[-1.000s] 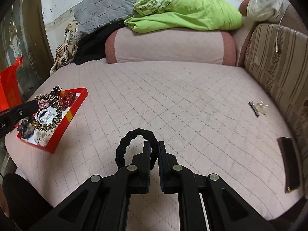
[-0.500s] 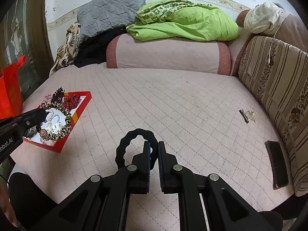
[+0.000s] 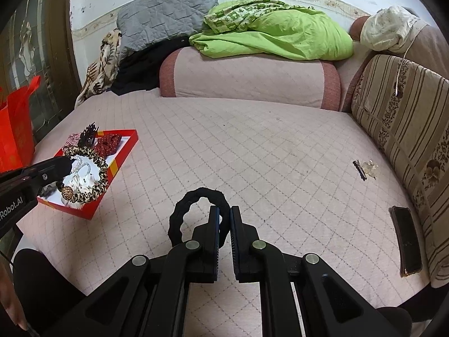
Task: Organize jewelry
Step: 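Carry the leopard hair tie toward the box with the left tool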
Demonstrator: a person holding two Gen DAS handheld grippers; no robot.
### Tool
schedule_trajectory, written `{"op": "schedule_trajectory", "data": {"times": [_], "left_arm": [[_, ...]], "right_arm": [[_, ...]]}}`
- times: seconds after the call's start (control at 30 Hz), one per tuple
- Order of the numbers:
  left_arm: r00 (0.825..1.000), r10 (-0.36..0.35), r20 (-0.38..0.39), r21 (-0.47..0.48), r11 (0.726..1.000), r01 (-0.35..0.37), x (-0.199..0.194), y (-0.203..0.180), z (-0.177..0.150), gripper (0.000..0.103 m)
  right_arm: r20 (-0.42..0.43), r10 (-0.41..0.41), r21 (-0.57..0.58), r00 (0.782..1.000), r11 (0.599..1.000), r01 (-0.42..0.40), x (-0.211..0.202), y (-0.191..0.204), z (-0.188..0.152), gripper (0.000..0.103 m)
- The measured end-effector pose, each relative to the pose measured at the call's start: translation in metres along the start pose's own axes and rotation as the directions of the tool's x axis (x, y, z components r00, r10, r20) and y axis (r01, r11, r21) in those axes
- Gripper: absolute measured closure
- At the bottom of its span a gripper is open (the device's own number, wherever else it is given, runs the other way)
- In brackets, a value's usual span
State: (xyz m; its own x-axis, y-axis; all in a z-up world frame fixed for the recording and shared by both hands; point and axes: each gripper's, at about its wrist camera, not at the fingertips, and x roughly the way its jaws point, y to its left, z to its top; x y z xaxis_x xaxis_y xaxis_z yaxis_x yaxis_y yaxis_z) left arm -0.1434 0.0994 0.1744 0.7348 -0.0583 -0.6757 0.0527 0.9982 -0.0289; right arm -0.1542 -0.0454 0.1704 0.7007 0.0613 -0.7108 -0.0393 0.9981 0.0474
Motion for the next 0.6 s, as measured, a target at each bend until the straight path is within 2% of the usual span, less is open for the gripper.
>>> {"op": "schedule_trajectory", "data": {"times": [0.6], "left_arm": [[1.0, -0.008, -0.013, 0.002, 1.0, 0.008, 0.0063, -0.004, -0.0035, 0.097]], "right_arm": [[-0.015, 0.017, 0.005, 1.0, 1.0, -0.017, 0.0068, 0.0006, -0.0058, 0.094]]}}
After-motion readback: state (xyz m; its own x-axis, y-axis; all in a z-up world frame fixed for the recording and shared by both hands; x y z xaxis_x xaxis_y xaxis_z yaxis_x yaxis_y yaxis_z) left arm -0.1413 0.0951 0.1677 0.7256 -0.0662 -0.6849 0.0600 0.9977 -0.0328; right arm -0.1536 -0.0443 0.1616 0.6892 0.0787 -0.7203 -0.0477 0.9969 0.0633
